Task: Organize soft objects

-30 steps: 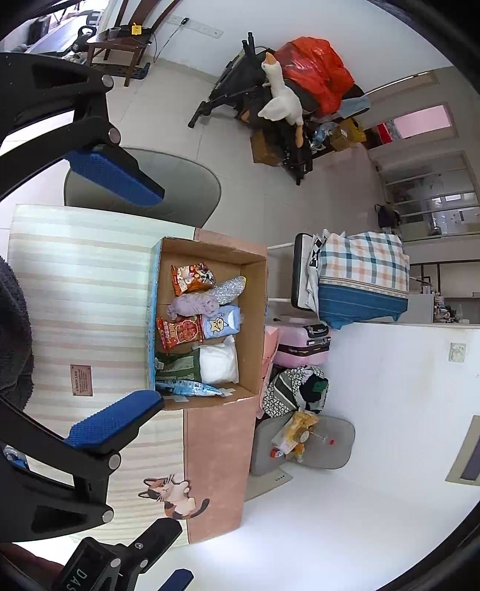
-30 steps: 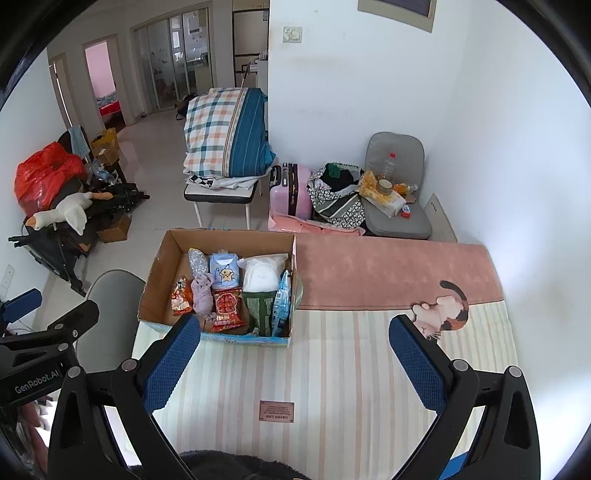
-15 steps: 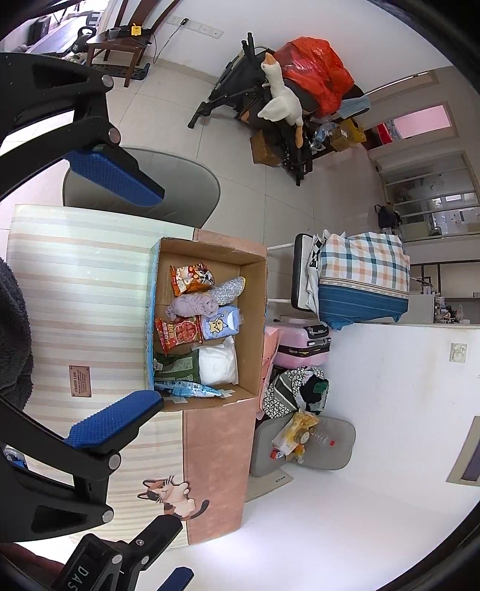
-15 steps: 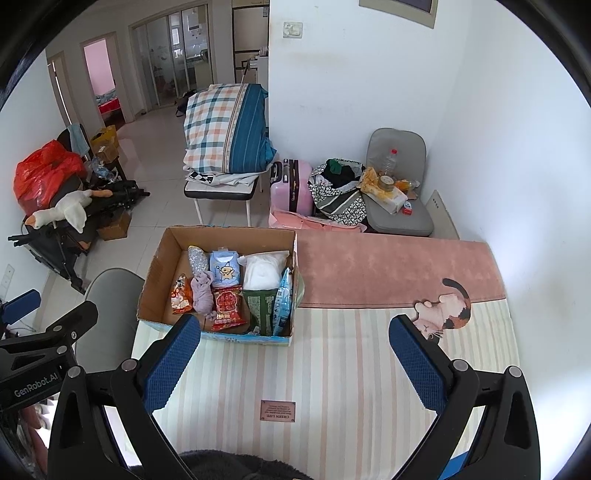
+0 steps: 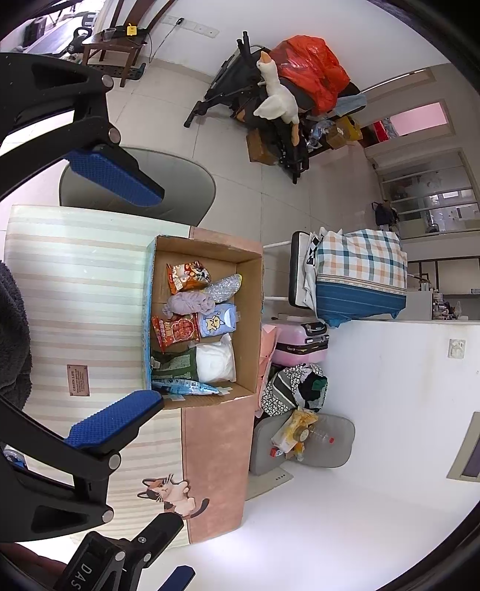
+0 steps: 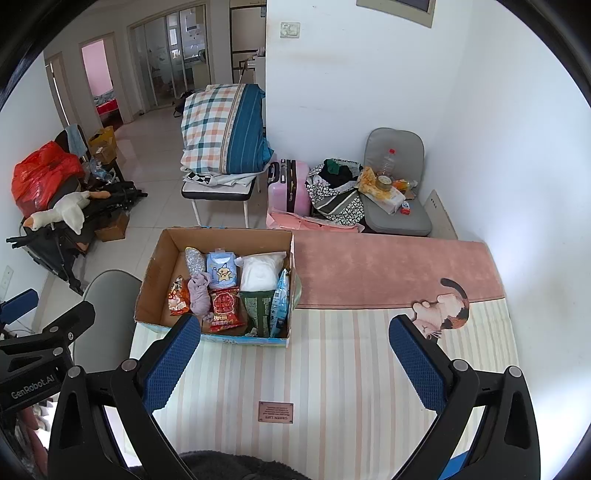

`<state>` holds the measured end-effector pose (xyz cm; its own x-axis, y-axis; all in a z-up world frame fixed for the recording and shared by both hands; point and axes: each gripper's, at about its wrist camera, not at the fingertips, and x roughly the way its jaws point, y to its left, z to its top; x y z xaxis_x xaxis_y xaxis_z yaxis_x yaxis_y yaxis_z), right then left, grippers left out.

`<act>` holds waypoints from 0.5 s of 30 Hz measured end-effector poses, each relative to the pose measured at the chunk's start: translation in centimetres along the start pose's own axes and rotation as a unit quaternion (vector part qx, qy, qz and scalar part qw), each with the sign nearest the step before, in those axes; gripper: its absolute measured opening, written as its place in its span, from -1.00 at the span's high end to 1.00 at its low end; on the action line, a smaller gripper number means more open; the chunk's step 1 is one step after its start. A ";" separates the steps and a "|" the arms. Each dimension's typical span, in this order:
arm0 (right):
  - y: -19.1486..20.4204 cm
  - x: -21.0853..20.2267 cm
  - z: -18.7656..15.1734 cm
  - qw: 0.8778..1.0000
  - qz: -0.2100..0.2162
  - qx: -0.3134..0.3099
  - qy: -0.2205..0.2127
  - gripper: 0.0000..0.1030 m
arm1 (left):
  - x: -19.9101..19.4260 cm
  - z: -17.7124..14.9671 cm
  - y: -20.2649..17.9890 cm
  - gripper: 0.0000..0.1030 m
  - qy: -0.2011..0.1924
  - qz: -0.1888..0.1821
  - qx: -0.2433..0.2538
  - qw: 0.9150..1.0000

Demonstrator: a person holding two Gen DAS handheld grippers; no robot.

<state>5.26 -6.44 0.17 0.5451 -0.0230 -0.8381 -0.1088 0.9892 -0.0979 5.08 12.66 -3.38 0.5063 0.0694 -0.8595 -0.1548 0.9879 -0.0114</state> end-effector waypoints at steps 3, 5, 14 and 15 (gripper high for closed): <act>-0.1 -0.1 0.0 1.000 -0.001 0.000 -0.001 -1.00 | 0.0 0.0 0.0 -0.98 0.000 0.000 -0.001 1.000; -0.1 0.0 0.1 1.000 -0.002 0.000 -0.002 -1.00 | 0.0 0.0 -0.1 -0.98 0.000 0.001 0.000 1.000; -0.2 -0.1 0.1 1.000 -0.001 0.001 -0.002 -1.00 | -0.1 0.1 -0.1 -0.98 -0.001 0.001 0.000 1.000; -0.2 -0.1 0.1 1.000 -0.002 0.001 -0.002 -1.00 | -0.1 0.1 -0.2 -0.98 0.000 0.001 0.000 1.000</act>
<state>5.32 -6.57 0.30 0.5491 -0.0253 -0.8354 -0.1064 0.9893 -0.0999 5.17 12.51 -3.23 0.5058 0.0708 -0.8597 -0.1549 0.9879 -0.0097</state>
